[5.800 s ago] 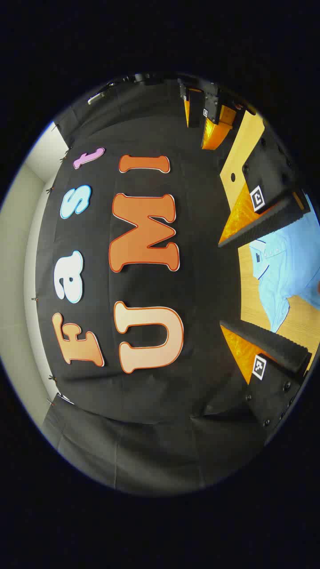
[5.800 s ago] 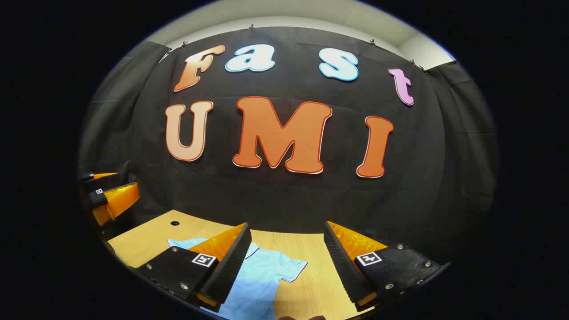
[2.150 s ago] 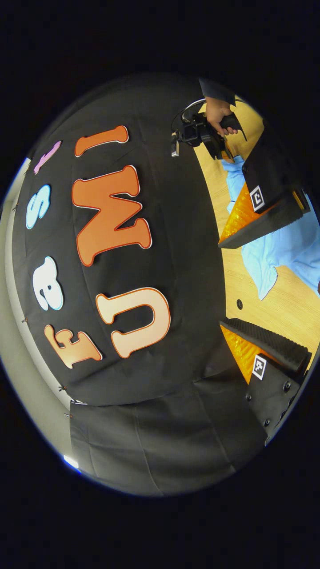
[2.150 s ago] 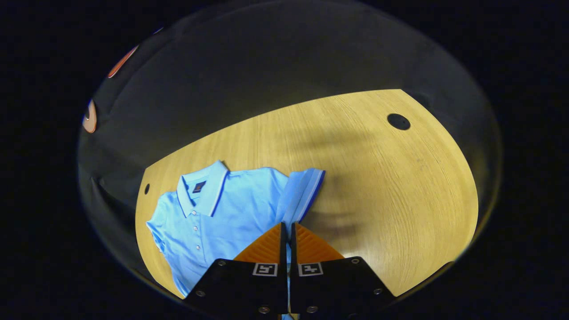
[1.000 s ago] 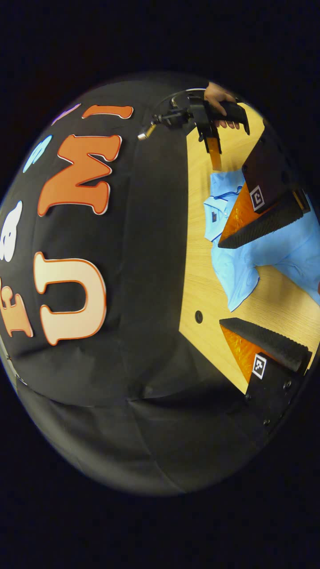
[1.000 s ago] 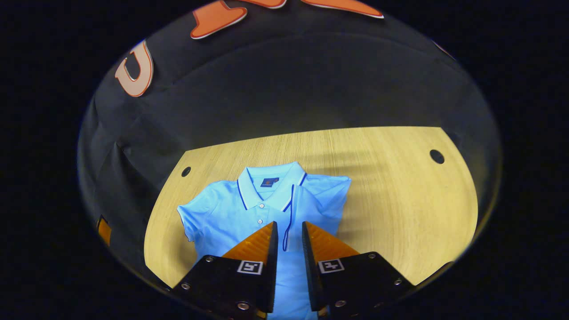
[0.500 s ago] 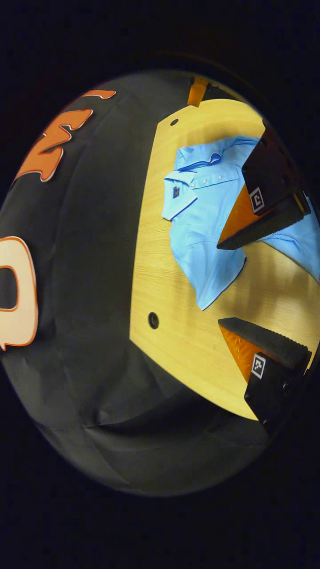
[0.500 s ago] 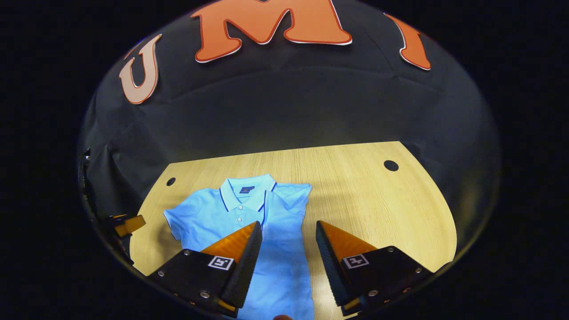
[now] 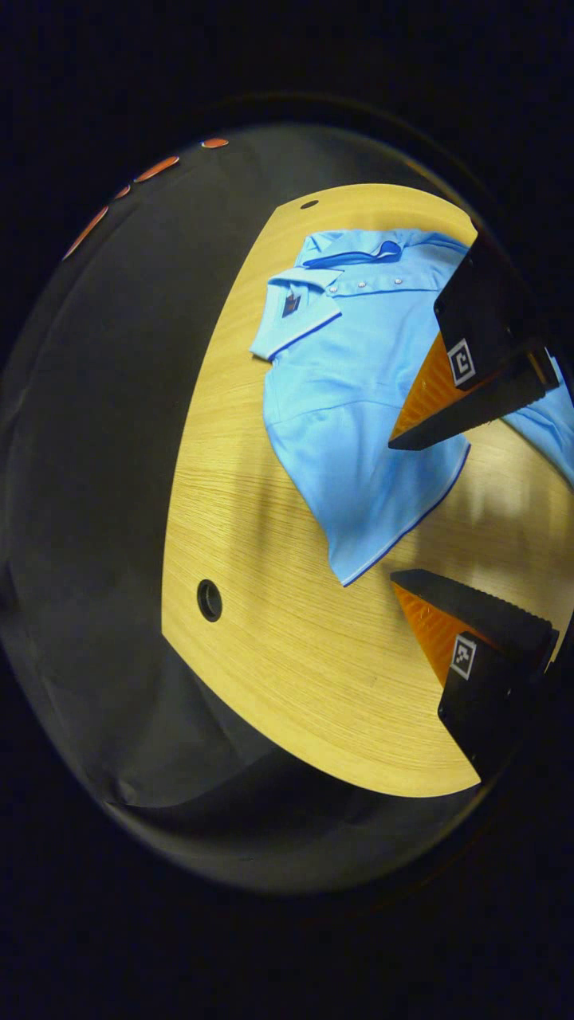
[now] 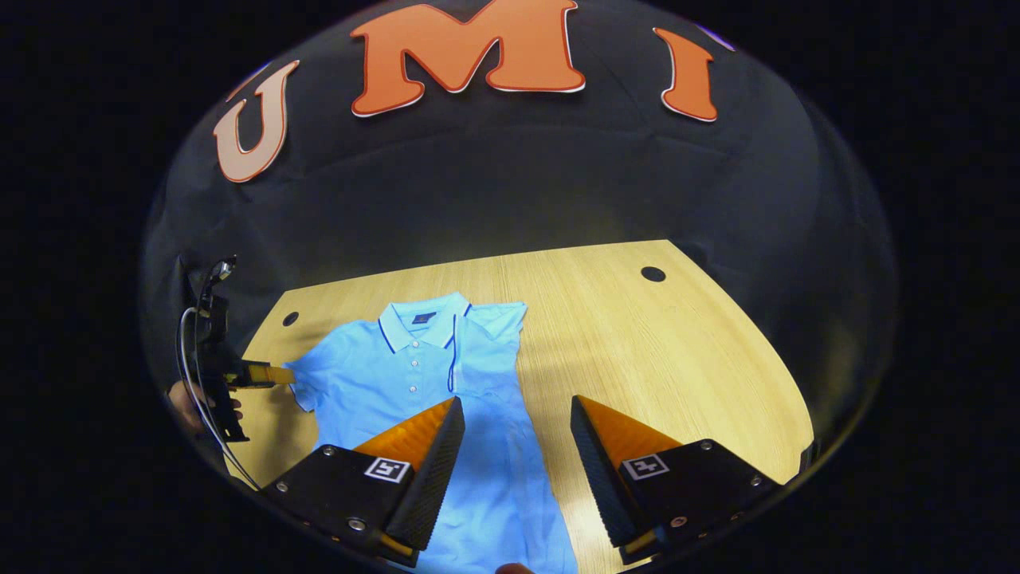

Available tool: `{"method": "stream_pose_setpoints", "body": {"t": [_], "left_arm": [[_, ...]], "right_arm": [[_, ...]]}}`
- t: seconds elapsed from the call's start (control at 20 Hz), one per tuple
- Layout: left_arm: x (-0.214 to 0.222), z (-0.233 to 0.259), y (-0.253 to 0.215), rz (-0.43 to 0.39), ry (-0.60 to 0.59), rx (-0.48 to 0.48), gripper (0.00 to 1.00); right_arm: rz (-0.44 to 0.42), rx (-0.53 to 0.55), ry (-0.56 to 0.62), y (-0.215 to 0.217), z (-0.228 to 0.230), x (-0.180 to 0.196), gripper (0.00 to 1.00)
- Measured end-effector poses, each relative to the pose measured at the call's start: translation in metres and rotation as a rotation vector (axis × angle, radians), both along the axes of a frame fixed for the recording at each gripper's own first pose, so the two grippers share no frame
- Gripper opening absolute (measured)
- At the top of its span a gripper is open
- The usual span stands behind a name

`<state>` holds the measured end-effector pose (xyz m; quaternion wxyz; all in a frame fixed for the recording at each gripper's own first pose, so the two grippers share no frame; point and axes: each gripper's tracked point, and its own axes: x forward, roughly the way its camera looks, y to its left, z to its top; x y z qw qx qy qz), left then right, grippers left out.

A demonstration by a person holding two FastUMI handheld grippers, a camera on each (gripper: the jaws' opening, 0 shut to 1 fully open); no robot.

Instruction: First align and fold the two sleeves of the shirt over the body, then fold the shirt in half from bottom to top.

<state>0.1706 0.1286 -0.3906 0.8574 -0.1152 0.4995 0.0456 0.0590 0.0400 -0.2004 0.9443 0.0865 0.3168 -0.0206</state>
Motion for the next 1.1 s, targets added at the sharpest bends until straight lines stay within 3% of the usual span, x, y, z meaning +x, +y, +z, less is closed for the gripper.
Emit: {"method": "stream_pose_setpoints", "body": {"t": [0.3, 0.35, 0.6, 0.65, 0.9, 1.1], "left_arm": [[0.003, -0.022, 0.010, 0.074, 0.064, 0.061, 0.95], [0.003, -0.025, 0.010, 0.076, 0.074, 0.079, 0.87], [0.020, -0.024, -0.006, 0.044, 0.026, 0.068, 0.12], [0.021, -0.025, -0.007, 0.035, 0.020, 0.064, 0.07], [0.030, -0.002, -0.022, -0.002, -0.043, 0.031, 0.07], [0.044, 0.028, -0.042, -0.083, -0.126, 0.055, 0.07]], "right_arm": [[-0.084, -0.009, -0.004, -0.010, 0.004, -0.038, 0.82], [-0.098, -0.009, -0.004, -0.012, 0.003, -0.043, 0.82], [-0.135, -0.018, 0.016, -0.018, -0.001, -0.059, 0.82], [-0.133, -0.013, 0.018, -0.017, 0.000, -0.062, 0.82], [-0.110, -0.018, 0.034, -0.016, -0.004, -0.075, 0.83], [-0.128, -0.002, 0.035, -0.020, -0.009, -0.082, 0.86]]}}
